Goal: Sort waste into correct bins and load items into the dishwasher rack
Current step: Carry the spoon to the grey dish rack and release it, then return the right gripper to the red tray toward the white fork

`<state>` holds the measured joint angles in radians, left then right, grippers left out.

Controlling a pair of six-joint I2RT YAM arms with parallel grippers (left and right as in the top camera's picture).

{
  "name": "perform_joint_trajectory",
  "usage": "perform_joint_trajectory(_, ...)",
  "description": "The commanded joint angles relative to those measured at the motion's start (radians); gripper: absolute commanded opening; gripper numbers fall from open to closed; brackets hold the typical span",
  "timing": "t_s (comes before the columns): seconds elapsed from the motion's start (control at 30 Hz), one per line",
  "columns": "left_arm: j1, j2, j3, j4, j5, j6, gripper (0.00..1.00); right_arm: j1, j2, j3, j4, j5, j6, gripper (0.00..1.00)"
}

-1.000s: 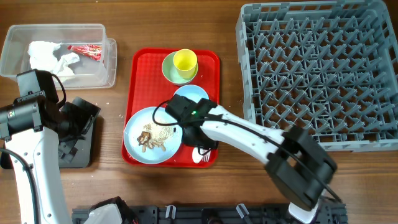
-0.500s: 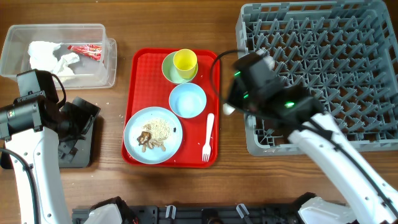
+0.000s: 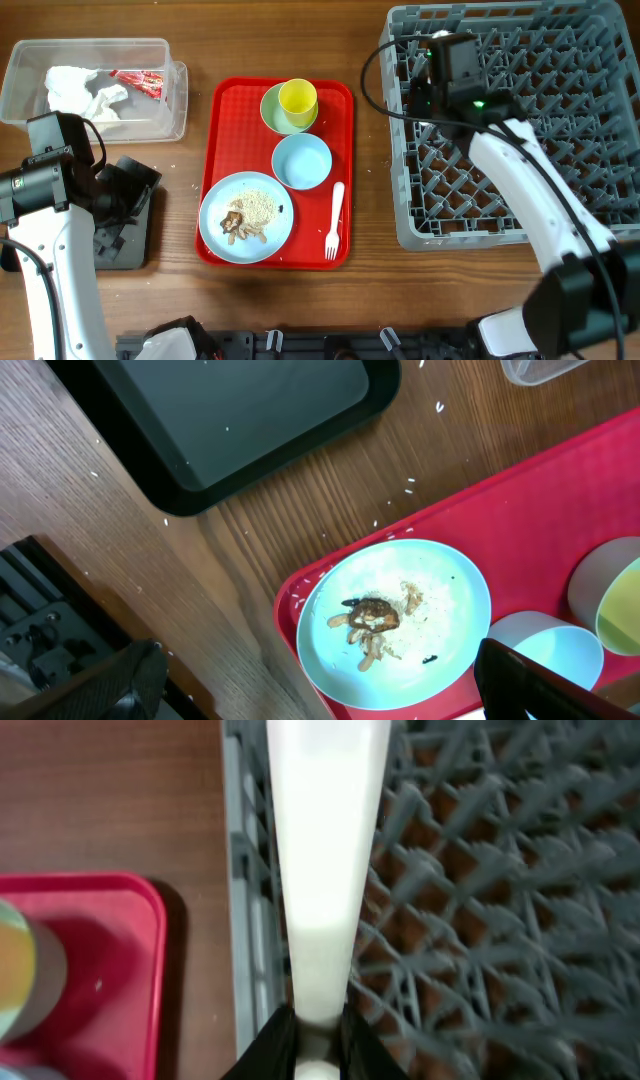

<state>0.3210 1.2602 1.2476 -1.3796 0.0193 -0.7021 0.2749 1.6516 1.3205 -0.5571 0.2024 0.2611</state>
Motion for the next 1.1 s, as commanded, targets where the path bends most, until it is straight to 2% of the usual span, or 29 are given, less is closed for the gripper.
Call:
perform_joint_trajectory(0.0, 0.005, -0.003, -0.004, 0.002, -0.017, -0.017, 1.00, 0.001, 0.056, 0.014, 0.092, -0.019, -0.036, 0.21)
perform_joint_trajectory(0.2, 0.005, -0.003, -0.004, 0.002, -0.017, -0.017, 1.00, -0.001, 0.128, 0.014, 0.225, -0.013, -0.052, 0.22)
perform_joint_trajectory(0.37, 0.005, -0.003, -0.004, 0.002, -0.017, -0.017, 1.00, -0.001, 0.114, 0.018, 0.188, -0.014, -0.051, 0.25)
perform_joint_trajectory(0.43, 0.005, -0.003, -0.004, 0.002, -0.017, -0.017, 1.00, -0.001, 0.049, 0.018, 0.115, -0.051, -0.024, 0.36)
perform_joint_trajectory(0.53, 0.005, -0.003, -0.004, 0.002, -0.017, -0.017, 1.00, 0.003, -0.093, 0.018, -0.045, -0.212, 0.010, 0.58)
perform_joint_trajectory(0.57, 0.005, -0.003, -0.004, 0.002, -0.017, -0.017, 1.00, 0.008, -0.130, 0.018, -0.089, -0.241, 0.032, 0.59)
perform_joint_trajectory(0.63, 0.005, -0.003, -0.004, 0.002, -0.017, -0.017, 1.00, 0.029, -0.216, 0.018, -0.195, -0.253, 0.120, 0.58)
perform_joint_trajectory(0.73, 0.005, -0.003, -0.004, 0.002, -0.017, -0.017, 1.00, 0.050, -0.281, 0.015, -0.253, -0.248, 0.151, 0.52)
perform_joint_trajectory(0.77, 0.005, -0.003, -0.004, 0.002, -0.017, -0.017, 1.00, 0.051, -0.283, 0.015, -0.245, -0.232, 0.155, 0.43)
perform_joint_trajectory(0.8, 0.005, -0.003, -0.004, 0.002, -0.017, -0.017, 1.00, 0.050, -0.280, 0.014, -0.238, -0.223, 0.166, 0.22)
perform_joint_trajectory(0.83, 0.005, -0.003, -0.004, 0.002, -0.017, -0.017, 1.00, 0.051, -0.273, 0.014, -0.240, -0.230, 0.180, 0.06)
perform_joint_trajectory(0.9, 0.005, -0.003, -0.004, 0.002, -0.017, -0.017, 1.00, 0.057, -0.259, 0.014, -0.272, -0.300, 0.211, 0.04)
perform_joint_trajectory(1.0, 0.005, -0.003, -0.004, 0.002, -0.017, -0.017, 1.00, 0.099, -0.249, 0.014, -0.376, -0.504, 0.210, 0.19)
perform_joint_trajectory(1.07, 0.005, -0.003, -0.004, 0.002, -0.017, -0.017, 1.00, 0.166, -0.248, 0.013, -0.459, -0.513, 0.219, 0.29)
